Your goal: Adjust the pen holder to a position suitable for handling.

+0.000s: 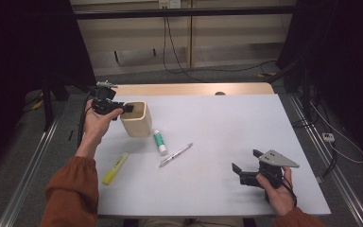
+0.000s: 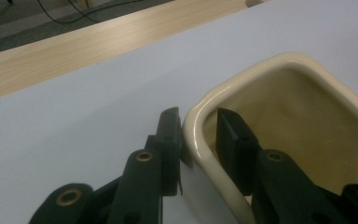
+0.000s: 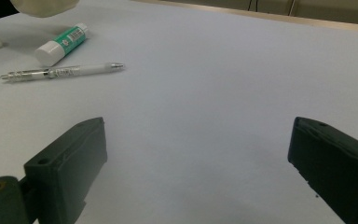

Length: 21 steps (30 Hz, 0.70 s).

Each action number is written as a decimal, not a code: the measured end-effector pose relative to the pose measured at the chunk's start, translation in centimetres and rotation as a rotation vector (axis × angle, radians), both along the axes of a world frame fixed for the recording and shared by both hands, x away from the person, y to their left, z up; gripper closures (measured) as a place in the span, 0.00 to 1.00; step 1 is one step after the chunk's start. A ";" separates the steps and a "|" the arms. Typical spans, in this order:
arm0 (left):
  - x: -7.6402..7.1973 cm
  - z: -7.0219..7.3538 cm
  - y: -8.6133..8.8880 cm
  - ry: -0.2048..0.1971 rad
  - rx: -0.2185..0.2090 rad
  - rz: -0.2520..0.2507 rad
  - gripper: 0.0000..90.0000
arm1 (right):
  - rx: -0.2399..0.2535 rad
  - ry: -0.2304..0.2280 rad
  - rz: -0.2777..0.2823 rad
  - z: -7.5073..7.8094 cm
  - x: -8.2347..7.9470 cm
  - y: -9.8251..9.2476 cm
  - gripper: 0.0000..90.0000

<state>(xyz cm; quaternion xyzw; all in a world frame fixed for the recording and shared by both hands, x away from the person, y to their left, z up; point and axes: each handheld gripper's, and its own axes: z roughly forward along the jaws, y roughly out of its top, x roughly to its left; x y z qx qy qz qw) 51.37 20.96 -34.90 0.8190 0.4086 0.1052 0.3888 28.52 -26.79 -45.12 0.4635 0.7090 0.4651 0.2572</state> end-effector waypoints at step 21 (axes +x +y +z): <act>-3.5 2.1 -2.0 -0.017 -0.028 -0.031 0.79 | 0.003 -0.005 -0.003 0.0 0.1 -0.1 0.04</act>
